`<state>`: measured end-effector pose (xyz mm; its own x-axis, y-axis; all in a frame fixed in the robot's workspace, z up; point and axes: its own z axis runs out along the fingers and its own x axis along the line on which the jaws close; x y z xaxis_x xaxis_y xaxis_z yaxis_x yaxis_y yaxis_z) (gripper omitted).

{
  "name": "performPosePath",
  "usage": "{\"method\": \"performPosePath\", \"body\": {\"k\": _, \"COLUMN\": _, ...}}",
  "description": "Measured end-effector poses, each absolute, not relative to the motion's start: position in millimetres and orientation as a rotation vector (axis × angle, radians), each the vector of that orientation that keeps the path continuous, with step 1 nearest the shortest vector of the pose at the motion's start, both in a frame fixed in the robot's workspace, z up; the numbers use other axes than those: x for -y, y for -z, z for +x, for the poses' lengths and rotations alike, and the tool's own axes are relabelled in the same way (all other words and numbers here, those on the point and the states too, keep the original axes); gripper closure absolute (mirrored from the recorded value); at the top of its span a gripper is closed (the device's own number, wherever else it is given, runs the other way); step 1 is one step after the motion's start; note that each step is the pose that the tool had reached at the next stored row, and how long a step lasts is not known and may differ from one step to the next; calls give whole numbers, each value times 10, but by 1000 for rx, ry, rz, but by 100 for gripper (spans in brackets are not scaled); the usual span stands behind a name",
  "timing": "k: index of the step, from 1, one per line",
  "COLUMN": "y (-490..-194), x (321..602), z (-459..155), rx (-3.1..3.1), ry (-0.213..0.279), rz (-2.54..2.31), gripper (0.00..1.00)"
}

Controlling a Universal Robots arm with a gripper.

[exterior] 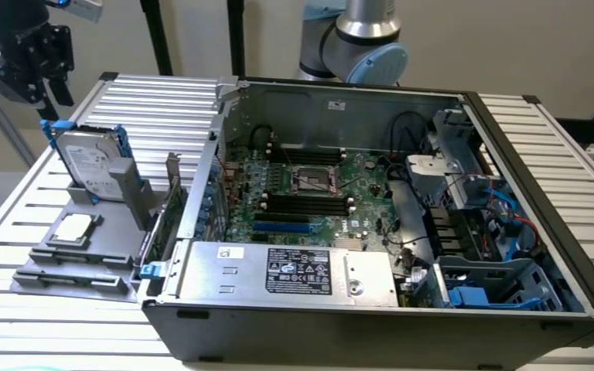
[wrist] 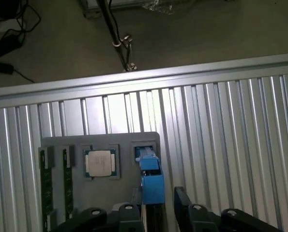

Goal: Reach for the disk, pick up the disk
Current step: 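Pick up the disk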

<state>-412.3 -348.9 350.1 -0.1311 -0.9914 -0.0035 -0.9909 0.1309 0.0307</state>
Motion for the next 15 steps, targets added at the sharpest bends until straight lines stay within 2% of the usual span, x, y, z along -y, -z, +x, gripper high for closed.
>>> {"method": "performPosePath", "body": {"k": 1, "y": -3500, "x": 3488, "z": -4123, "rx": 2349, "ry": 40, "rz": 2059, "gripper": 58}}
{"method": "performPosePath", "body": {"k": 2, "y": -3497, "x": 3489, "z": -4123, "rx": 2349, "ry": 40, "rz": 2059, "gripper": 53}}
{"method": "performPosePath", "body": {"k": 4, "y": -3486, "x": 3489, "z": -4123, "rx": 2349, "ry": 39, "rz": 2059, "gripper": 53}}
{"method": "performPosePath", "body": {"k": 5, "y": -3477, "x": 3489, "z": -4123, "rx": 2349, "ry": 40, "rz": 2060, "gripper": 46}}
{"method": "performPosePath", "body": {"k": 15, "y": -3359, "x": 3499, "z": -4123, "rx": 2343, "ry": 39, "rz": 2066, "gripper": 46}}
